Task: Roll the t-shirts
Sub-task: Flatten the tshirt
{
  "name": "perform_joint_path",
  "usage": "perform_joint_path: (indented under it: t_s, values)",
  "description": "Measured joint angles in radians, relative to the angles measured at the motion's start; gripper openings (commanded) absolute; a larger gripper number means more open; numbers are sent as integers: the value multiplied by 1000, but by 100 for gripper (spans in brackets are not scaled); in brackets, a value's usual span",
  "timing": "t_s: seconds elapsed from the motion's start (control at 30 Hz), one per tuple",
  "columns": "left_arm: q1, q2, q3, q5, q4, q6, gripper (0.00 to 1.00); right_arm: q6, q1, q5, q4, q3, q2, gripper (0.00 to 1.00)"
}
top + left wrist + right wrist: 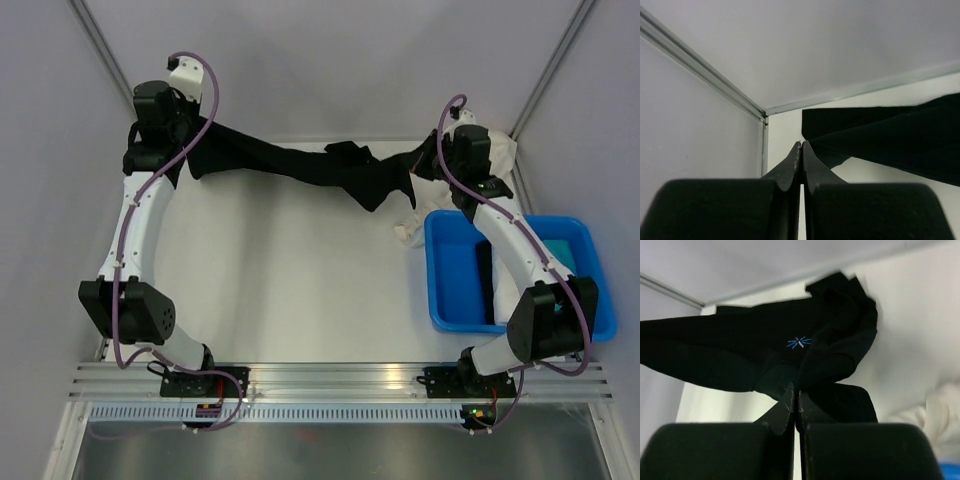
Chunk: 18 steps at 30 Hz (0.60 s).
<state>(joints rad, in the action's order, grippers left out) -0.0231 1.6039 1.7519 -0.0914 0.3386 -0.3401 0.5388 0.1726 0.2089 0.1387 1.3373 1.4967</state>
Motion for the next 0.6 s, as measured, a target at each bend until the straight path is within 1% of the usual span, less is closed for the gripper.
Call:
perform_joint_path:
  t_s: [0.1, 0.3, 0.47, 0.6]
  values:
    - [-9, -56, -101, 31, -3, -41, 2, 16, 0, 16, -3, -113, -24, 0]
    - [5, -167, -386, 43, -21, -132, 2, 27, 0, 41, 15, -269, -72, 0]
    - [81, -277, -588, 41, 54, -211, 2, 29, 6, 64, 77, -364, -161, 0]
    - [131, -446, -742, 36, 155, -341, 2, 26, 41, 77, 135, -425, -231, 0]
